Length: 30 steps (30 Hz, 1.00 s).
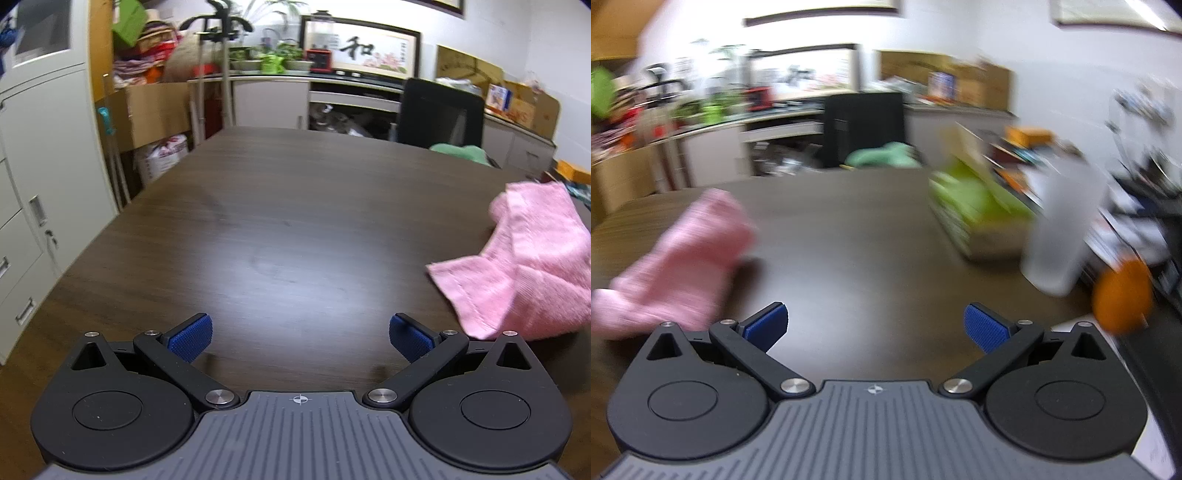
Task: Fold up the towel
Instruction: 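Move the right tool to the pink towel and pinch its corner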
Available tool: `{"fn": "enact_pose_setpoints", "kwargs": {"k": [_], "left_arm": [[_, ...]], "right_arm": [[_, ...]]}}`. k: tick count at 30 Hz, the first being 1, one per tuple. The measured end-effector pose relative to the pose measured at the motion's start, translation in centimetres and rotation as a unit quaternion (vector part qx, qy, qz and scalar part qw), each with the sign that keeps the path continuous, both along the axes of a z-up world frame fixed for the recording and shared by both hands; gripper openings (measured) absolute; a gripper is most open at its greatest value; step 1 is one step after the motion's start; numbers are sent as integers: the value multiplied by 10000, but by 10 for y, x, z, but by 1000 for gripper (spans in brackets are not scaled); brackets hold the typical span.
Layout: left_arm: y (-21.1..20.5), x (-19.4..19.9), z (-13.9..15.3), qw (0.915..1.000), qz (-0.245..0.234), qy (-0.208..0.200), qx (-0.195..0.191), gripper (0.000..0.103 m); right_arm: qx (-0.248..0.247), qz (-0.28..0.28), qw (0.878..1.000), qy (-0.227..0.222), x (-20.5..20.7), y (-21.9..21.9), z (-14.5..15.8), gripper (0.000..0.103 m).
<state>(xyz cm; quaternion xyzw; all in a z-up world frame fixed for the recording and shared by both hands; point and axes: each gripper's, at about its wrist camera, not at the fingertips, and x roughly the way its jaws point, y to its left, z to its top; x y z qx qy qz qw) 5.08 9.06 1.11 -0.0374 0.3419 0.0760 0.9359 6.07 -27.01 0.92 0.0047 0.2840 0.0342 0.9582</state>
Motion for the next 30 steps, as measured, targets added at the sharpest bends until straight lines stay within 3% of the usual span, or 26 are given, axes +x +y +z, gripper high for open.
{"fn": "enact_pose_setpoints", "kwargs": {"k": [4, 6, 10, 14, 19, 27, 29, 30], "left_arm": [[-7, 1, -6, 9996, -207, -66, 188, 103], [-7, 1, -9, 9994, -259, -66, 198, 103], [-4, 2, -12, 9993, -329, -39, 172, 103], [-1, 1, -10, 9995, -305, -9, 45, 103], [-1, 0, -8, 9993, -363, 0, -14, 103], [0, -2, -6, 9992, -400, -5, -19, 103], [1, -2, -6, 9993, -373, -12, -35, 103], [2, -2, -6, 9993, -366, -6, -35, 103]], "right_arm": [[-55, 709, 9974, -147, 23, 51, 31, 103], [-314, 1095, 9934, -139, 42, 85, 44, 103], [-720, 1481, 9863, 114, 84, 144, 58, 100], [-827, 1698, 9808, 477, 128, 186, 60, 100], [-757, 1557, 9803, 952, 165, 204, 49, 97], [-690, 1402, 9766, 1477, 179, 196, 26, 96], [-671, 1402, 9750, 1588, 177, 191, 19, 91], [-660, 1398, 9746, 1622, 176, 188, 17, 83]]}}
